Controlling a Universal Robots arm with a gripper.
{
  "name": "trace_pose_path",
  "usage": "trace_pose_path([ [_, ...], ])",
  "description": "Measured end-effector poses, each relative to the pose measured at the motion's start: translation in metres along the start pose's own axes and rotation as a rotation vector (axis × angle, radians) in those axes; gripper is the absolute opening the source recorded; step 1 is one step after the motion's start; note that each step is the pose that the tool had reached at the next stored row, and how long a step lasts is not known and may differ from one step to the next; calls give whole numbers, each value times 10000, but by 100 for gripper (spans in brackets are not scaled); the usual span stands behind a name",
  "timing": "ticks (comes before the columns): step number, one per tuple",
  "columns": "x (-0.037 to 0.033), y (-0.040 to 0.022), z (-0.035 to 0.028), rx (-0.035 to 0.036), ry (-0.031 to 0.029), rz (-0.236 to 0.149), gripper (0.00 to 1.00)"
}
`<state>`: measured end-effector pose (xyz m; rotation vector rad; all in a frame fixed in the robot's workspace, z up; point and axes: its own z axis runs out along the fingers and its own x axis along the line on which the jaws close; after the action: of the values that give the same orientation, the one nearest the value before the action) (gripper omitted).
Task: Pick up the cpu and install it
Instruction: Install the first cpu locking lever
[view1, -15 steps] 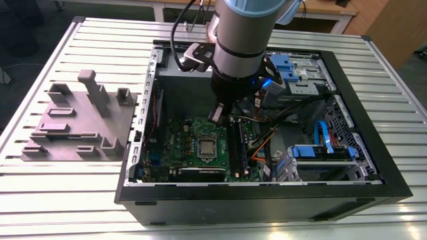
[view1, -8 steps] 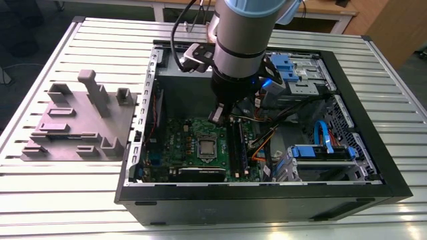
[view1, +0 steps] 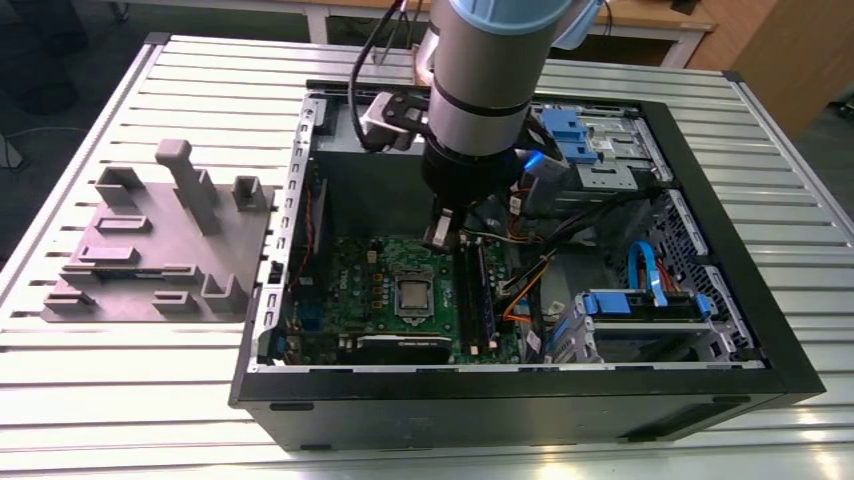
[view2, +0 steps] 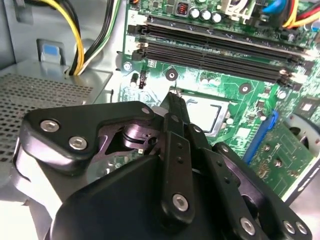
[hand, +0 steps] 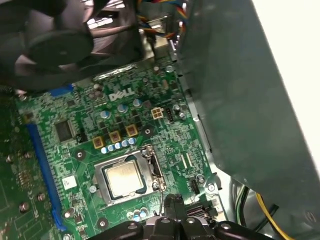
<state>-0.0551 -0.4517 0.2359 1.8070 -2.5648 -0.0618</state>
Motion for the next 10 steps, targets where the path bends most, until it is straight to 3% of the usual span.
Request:
trace_pose_path([
  [3, 3, 0, 1, 13, 51, -199, 10],
  [8, 5, 2, 1, 73, 250, -532, 10],
  [10, 5, 1, 3, 84, 296, -726, 10],
])
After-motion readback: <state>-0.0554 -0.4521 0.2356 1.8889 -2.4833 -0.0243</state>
